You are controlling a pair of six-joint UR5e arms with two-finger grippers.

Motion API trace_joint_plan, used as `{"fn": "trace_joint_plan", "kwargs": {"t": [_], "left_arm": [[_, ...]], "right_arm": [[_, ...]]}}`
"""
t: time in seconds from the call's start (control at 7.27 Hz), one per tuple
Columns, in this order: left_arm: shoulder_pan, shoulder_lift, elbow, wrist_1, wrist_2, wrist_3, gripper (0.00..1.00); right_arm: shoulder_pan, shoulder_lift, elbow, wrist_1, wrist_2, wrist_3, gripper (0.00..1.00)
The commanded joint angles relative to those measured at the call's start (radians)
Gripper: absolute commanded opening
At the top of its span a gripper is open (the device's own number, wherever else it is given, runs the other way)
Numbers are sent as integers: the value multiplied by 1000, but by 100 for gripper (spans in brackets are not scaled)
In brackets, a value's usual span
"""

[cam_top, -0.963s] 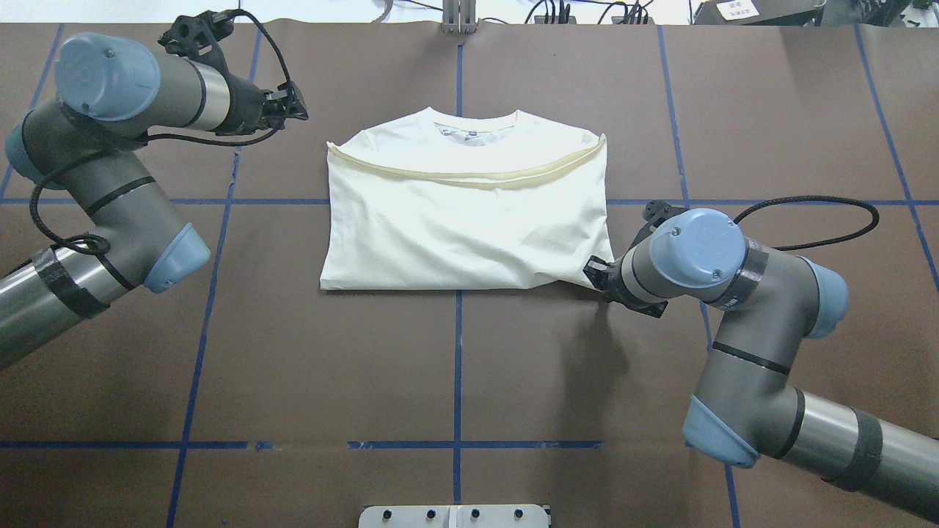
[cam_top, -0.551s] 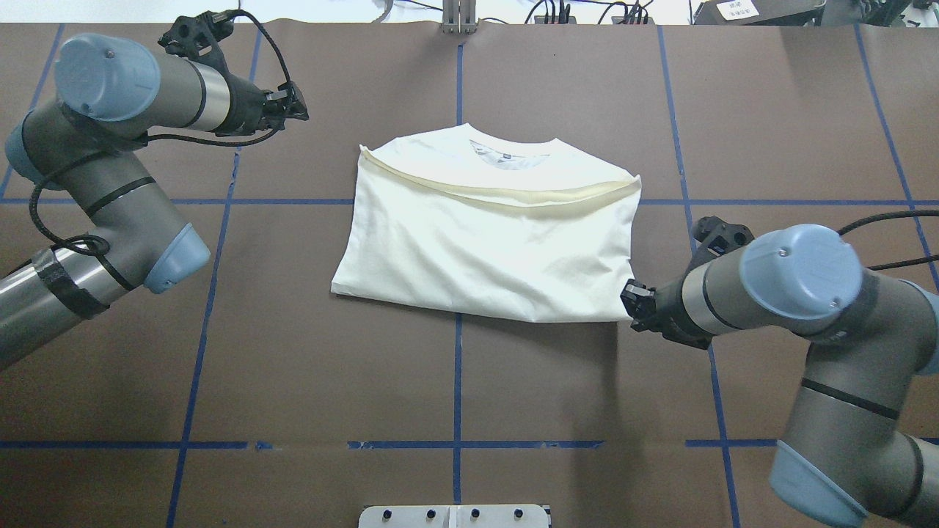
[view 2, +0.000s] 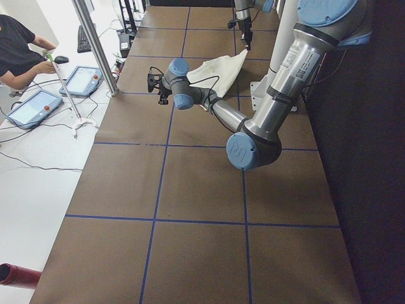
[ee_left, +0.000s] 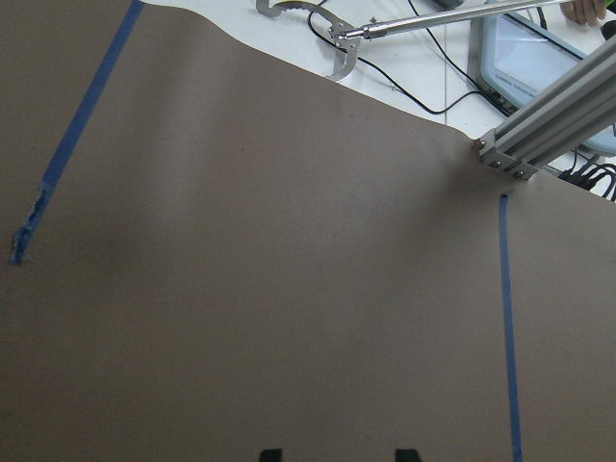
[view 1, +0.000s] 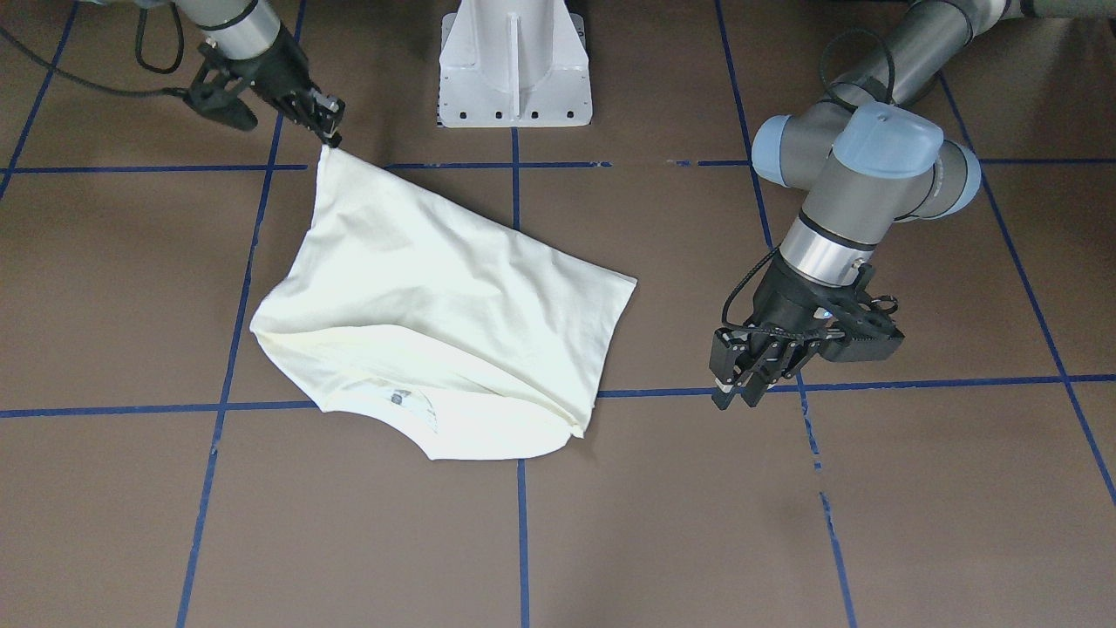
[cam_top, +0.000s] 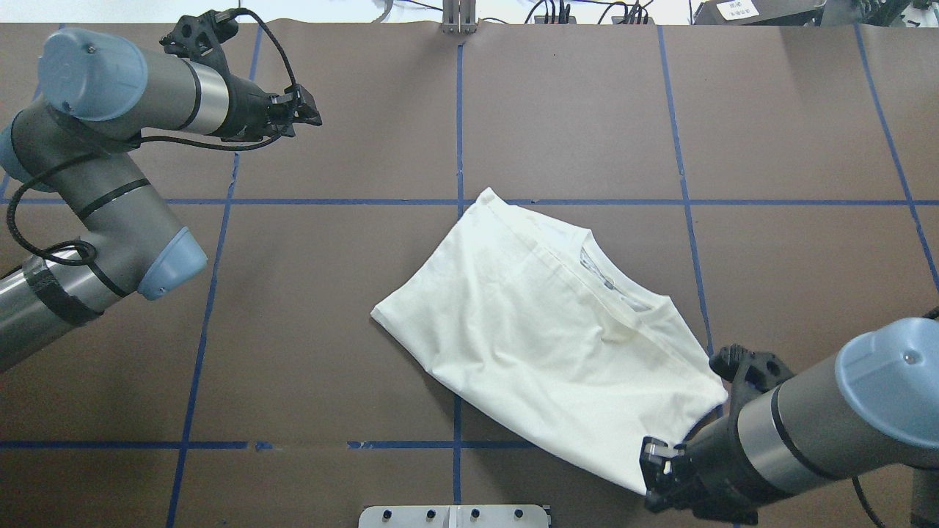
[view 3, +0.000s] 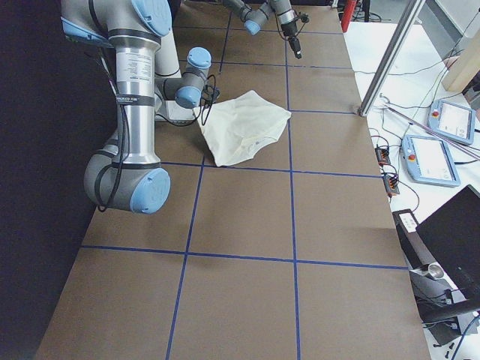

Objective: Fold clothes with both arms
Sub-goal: 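Drag the folded shirt toward the robot with the right gripper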

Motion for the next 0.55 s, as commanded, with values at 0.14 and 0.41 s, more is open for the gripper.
{"fn": "trace_joint_plan", "kwargs": {"t": [0.14,0.41], "left_arm": [[96,3,-109,9,-121,-204,58],[243,35,-181,101,-109,-376,59]], "right_arm": [[-76,-5,-14,-4,-150,20,100],[193,4,-4,-4,-128,11,100]]}}
